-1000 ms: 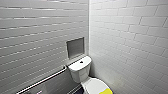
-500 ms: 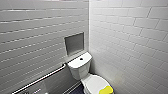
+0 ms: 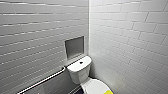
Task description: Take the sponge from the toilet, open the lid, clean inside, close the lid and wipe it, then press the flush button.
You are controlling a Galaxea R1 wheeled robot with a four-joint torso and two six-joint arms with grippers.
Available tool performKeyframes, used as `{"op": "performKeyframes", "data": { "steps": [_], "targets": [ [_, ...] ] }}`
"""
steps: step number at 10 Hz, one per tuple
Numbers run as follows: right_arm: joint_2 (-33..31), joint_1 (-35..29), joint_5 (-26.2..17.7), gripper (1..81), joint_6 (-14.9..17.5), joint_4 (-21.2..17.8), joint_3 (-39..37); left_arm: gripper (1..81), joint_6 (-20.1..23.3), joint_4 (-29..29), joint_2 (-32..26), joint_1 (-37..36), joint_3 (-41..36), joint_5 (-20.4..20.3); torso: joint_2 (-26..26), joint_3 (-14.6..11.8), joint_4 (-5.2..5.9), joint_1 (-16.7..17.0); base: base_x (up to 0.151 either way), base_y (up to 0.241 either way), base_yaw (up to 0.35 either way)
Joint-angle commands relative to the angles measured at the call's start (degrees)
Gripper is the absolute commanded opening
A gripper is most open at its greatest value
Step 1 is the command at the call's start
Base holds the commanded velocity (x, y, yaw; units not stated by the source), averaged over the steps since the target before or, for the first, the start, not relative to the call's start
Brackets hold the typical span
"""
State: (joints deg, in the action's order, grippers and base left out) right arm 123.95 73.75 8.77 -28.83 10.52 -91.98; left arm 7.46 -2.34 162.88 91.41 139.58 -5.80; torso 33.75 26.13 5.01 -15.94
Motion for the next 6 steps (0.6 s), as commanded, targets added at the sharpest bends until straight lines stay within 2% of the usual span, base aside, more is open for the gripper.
{"op": "performKeyframes", "data": {
  "steps": [1,2,4,6],
  "targets": [
    [-3.6,-6.02,-2.0,81.1,-1.05,0.29,0.49,81.1,0.1,-0.56,-0.01,-0.57,-0.36,3.96,5.38,0.0,0.0,-3.47,0.0,0.0,0.0],
    [-3.77,-6.99,-1.91,81.1,-2.18,0.29,0.41,81.1,0.1,-0.47,0.26,-0.39,-0.27,4.13,7.59,5.37,0.0,-4.83,0.0,0.0,0.0],
    [-3.69,-9.53,-0.77,81.1,-7.37,0.47,-0.82,81.1,0.1,-0.47,0.52,0.22,-0.19,4.13,10.98,7.05,0.0,-6.84,0.0,0.0,0.0],
    [-3.25,-12.43,-0.94,81.1,-9.74,0.29,-2.66,81.1,0.1,-0.3,1.13,1.02,-0.19,4.13,14.63,10.81,0.0,-9.18,0.0,0.0,0.0]
  ]
}}
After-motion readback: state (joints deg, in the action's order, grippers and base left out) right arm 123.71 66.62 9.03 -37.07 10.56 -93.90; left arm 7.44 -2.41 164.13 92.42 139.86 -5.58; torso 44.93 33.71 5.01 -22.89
